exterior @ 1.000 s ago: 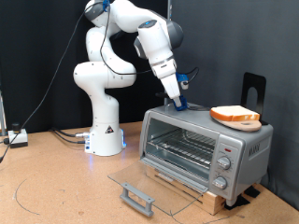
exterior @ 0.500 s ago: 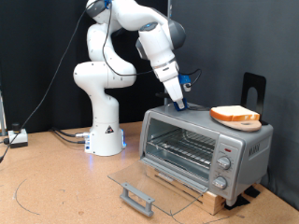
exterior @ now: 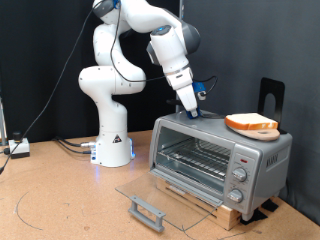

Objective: Make a piece of toast with the oven

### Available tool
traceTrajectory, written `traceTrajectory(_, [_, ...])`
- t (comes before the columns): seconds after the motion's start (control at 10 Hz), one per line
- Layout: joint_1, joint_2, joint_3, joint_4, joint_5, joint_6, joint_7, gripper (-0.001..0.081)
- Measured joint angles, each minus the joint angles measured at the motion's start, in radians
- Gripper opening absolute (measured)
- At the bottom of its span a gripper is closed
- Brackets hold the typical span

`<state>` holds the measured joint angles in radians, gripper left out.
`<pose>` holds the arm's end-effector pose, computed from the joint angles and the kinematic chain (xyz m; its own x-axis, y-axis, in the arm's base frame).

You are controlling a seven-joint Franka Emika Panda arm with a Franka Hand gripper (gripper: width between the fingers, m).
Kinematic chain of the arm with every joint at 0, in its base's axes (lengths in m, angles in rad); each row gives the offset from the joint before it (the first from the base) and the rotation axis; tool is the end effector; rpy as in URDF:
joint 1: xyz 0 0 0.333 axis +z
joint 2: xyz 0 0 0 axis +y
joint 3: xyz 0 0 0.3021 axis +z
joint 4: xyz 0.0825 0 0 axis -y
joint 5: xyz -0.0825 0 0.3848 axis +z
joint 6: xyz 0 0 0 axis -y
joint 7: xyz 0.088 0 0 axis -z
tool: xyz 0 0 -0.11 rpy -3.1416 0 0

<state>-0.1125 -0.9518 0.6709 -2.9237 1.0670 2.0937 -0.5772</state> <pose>0.2715 0.1614 0.3602 0.9105 0.3294 0.2498 0.3996 -0.8561 -0.3276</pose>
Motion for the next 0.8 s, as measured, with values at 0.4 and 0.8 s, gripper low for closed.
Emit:
traceTrajectory(0.4, [0.005, -0.003, 0.005, 0.005, 0.065, 0.049, -0.055, 0.0396])
traceTrajectory(0.8, [0.009, -0.079, -0.086, 0.008, 0.059, -0.025, -0.110, 0.0396])
